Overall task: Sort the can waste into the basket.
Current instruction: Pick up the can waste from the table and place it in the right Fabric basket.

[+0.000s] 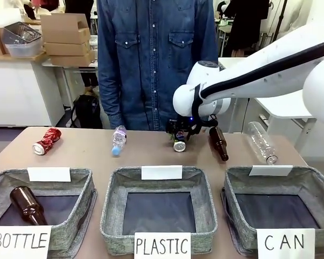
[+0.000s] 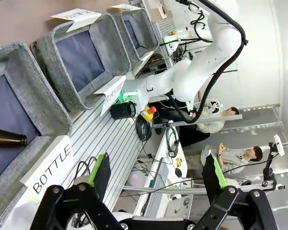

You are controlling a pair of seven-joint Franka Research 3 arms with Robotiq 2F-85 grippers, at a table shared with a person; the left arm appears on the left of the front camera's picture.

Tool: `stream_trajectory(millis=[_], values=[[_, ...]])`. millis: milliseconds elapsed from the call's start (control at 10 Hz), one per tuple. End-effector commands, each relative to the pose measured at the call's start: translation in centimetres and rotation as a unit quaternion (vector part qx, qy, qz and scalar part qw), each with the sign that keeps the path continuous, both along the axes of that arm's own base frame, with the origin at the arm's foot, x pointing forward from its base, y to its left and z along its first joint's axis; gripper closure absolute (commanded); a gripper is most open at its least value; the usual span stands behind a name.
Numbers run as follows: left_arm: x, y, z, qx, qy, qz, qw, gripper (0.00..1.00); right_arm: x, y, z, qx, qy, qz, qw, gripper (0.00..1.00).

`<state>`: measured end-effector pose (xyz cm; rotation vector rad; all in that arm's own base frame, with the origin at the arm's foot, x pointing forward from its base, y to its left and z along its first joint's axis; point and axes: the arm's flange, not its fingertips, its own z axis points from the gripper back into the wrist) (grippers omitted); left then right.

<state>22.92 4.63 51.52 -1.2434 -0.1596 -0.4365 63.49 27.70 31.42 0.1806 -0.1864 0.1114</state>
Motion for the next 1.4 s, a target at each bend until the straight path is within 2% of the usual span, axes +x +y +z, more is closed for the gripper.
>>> stream_trajectory(millis=[0,200,300,400,500,700,800,900,1000,1100,1200,1300], values=[[-0.1,0.0,0.3,-0.008,-0.004,-0.003,1.000,0.00,0.2,0.5,0.1,-0.024,0.007,-0.014,1.000,1.00],[-0.1,0.0,0.3,-0.008,-0.004,-0.003,1.000,0.00,-0.1,0.5,-0.3,-0.038,0.011,-0.016,0.999,1.00],[-0.1,0.0,0.3,-0.008,-0.004,-0.003,1.000,0.00,-0.1,0.4,-0.5,-0.043,0.012,-0.018,0.999,0.87],[-0.1,0.0,0.3,-0.008,-0.004,-0.003,1.000,0.00,-0.2,0.3,-0.6,-0.048,0.014,-0.018,0.999,0.97],[-0.1,0.0,0.3,-0.008,-0.004,-0.003,1.000,0.00,-0.2,0.2,-0.6,-0.051,0.020,-0.019,0.998,1.00],[-0.1,0.0,0.3,-0.008,-0.004,-0.003,1.000,0.00,-0.4,-0.3,0.2,-0.044,0.015,-0.023,0.999,1.00],[-0.1,0.0,0.3,-0.008,-0.004,-0.003,1.000,0.00,-0.9,-0.8,1.3,-0.029,0.023,-0.004,0.999,1.00],[-0.1,0.0,0.3,-0.008,-0.004,-0.003,1.000,0.00,-2.1,-1.7,3.8,-0.005,0.055,0.021,0.998,1.00],[-0.1,0.0,0.3,-0.008,-0.004,-0.003,1.000,0.00,-4.5,-2.5,7.1,0.038,0.109,0.039,0.993,1.00],[-0.1,0.0,0.3,-0.008,-0.004,-0.003,1.000,0.00,-8.5,-3.6,11.2,0.093,0.183,0.081,0.975,1.00],[-0.1,0.0,0.3,-0.008,-0.004,-0.003,1.000,0.00,-13.3,-4.8,14.2,0.104,0.231,0.131,0.958,1.00],[-0.1,0.0,0.3,-0.008,-0.004,-0.003,1.000,0.00,-17.8,-6.2,16.2,0.101,0.258,0.178,0.944,1.00]])
